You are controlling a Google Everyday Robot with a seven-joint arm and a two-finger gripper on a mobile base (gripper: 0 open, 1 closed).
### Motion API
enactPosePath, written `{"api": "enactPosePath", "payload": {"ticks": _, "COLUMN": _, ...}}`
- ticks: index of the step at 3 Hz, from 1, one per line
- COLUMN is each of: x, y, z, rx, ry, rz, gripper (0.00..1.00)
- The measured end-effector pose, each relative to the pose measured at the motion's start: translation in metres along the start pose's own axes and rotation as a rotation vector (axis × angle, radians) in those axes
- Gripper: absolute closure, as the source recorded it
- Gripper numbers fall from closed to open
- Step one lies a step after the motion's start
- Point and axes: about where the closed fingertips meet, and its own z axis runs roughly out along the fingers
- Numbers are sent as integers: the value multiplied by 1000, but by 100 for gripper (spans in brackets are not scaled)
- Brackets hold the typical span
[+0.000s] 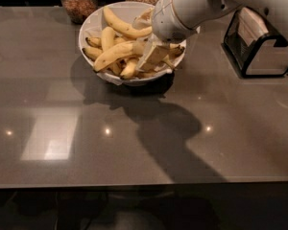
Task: Pick banana from white bowl
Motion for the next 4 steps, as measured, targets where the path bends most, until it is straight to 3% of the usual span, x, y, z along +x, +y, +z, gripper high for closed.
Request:
{"api": "enactPosePath", "payload": {"ticks": 1, "x": 9, "y": 1, "z": 12, "rx": -3, "ry": 60, "rz": -34, "gripper": 30}}
{"api": "enactPosePath", "payload": {"ticks": 2, "x": 22, "y": 1, "z": 19, "rx": -6, "ry": 121, "rz": -55, "gripper": 46}}
{"api": "enactPosePath", "payload": {"ticks": 4, "x": 34, "y": 0, "z": 17, "rx": 8, "ry": 190, "rz": -66, "gripper": 92}}
